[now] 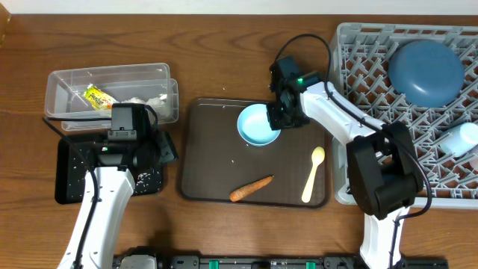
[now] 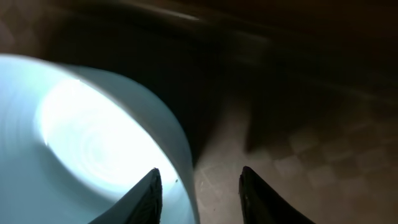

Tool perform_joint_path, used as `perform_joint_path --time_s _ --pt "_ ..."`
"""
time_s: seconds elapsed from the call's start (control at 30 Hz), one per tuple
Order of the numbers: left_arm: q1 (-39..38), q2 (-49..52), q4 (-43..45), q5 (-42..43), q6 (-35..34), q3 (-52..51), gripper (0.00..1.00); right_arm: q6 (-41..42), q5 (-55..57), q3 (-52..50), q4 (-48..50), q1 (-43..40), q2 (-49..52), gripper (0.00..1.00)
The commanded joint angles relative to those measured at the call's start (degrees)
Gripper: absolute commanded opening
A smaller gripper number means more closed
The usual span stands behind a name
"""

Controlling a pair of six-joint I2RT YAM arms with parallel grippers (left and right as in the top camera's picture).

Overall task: Sort waste into correct bins and load items into the dishwasher rack
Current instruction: 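Reach the right gripper to the white bowl and grasp its rim, then carry the white bowl right and place it in the rack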

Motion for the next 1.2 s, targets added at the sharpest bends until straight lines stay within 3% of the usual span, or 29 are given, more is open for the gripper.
perform_joint_path --time_s 0.0,0.1,0.23,0.3,0.5,0.67,0.9,1.07,1.17 --pt "0.2 0.2 -0.1 -0.7 0.3 0.3 0.56 0.9 1.7 0.3 0.1 -0.2 0.1 0.3" --pt "0.2 0.2 -0.1 -0.7 0.3 0.3 0.56 0.9 1.7 0.3 0.1 -0.7 0.1 0.15" --pt "0.2 0.2 -0.2 -0.7 0.3 0.3 0.56 0.9 1.7 0.3 0.1 -0.8 0.1 0.1" --pt "0.2 0.2 -0.1 -0.7 0.3 0.3 0.56 0.8 1.8 0.3 0.0 -0.9 0.0 0.02" --pt "0.2 0.2 -0.2 -0.7 0.3 0.3 0.56 0.1 3.2 0.8 -1.2 -2.6 -3.0 0.01" --pt "0.2 0.2 -0.1 -0.7 0.3 0.3 0.56 -3.0 11.6 2.4 -3.4 -5.0 -10.7 0.01" --pt "0.2 0.2 -0.1 -0.7 0.3 0.3 0.56 -4.9 41.0 2.4 -1.8 -8.0 -23.6 0.01" --pt "0.2 0.2 -0.1 -0.7 0.3 0.3 0.56 -3.4 66.9 2.3 -3.3 -10.1 -25.4 0.01" --pt "0.2 0.2 -0.1 -0.7 0.3 0.3 0.56 -0.1 76.9 1.5 -4.9 -11.1 -24.8 0.01"
